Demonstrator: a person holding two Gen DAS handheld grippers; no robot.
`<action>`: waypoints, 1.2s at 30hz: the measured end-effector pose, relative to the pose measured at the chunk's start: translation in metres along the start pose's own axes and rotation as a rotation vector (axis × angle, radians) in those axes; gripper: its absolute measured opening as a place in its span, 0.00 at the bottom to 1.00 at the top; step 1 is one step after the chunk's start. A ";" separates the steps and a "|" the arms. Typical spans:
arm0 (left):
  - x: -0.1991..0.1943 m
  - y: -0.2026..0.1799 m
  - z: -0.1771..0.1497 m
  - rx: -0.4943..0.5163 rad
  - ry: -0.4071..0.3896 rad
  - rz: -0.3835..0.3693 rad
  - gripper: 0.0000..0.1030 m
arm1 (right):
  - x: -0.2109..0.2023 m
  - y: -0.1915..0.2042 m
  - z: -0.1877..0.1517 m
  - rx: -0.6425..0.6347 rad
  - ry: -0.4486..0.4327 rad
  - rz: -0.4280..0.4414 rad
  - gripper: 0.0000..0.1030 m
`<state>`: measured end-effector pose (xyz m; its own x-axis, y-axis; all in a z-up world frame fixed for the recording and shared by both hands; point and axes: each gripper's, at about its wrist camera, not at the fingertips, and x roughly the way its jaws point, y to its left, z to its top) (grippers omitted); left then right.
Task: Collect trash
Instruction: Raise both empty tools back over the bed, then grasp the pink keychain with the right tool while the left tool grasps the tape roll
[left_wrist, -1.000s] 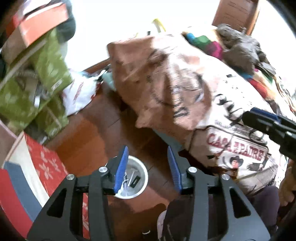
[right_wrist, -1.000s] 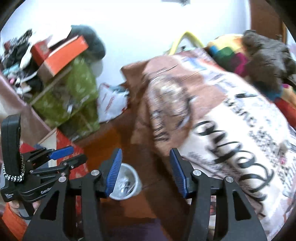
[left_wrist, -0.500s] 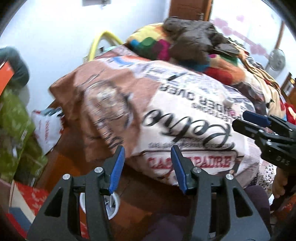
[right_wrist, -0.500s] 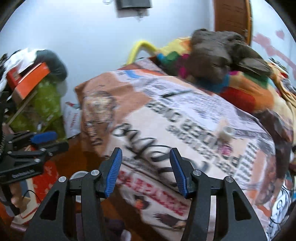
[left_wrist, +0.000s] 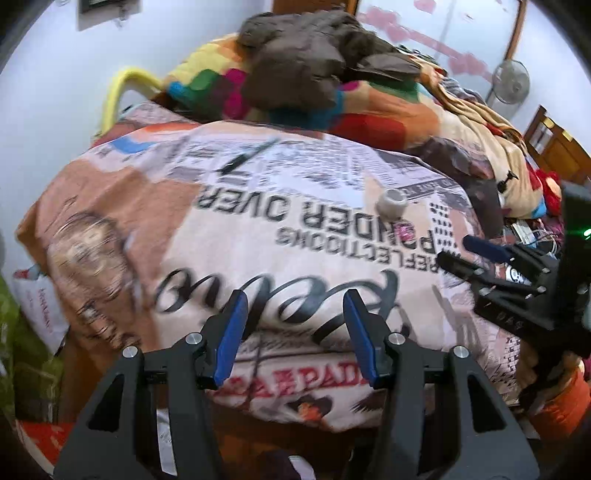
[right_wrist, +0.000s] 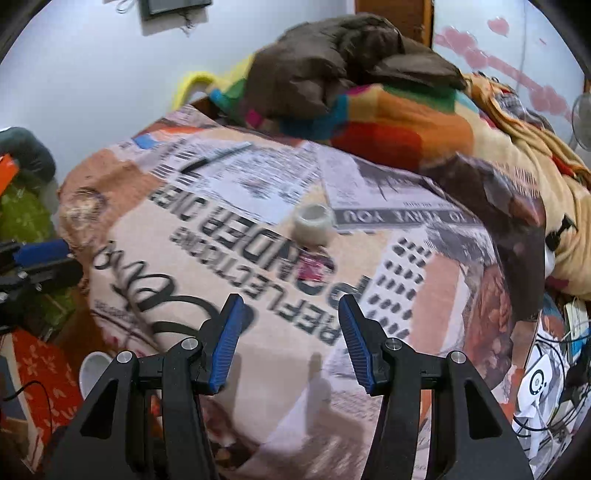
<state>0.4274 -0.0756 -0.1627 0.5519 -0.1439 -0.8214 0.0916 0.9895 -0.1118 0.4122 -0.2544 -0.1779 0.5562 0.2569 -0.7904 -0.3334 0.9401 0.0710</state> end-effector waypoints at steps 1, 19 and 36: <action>0.004 -0.004 0.004 0.010 0.000 -0.006 0.51 | 0.004 -0.004 -0.001 0.002 0.005 -0.004 0.48; 0.087 -0.036 0.069 0.041 0.047 -0.126 0.51 | 0.065 -0.008 0.013 -0.102 -0.031 -0.026 0.20; 0.136 -0.081 0.095 0.058 0.095 -0.240 0.51 | 0.044 -0.039 -0.008 0.000 0.003 0.084 0.19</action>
<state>0.5742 -0.1768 -0.2122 0.4288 -0.3702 -0.8241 0.2593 0.9242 -0.2802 0.4437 -0.2819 -0.2207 0.5243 0.3339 -0.7833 -0.3787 0.9154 0.1368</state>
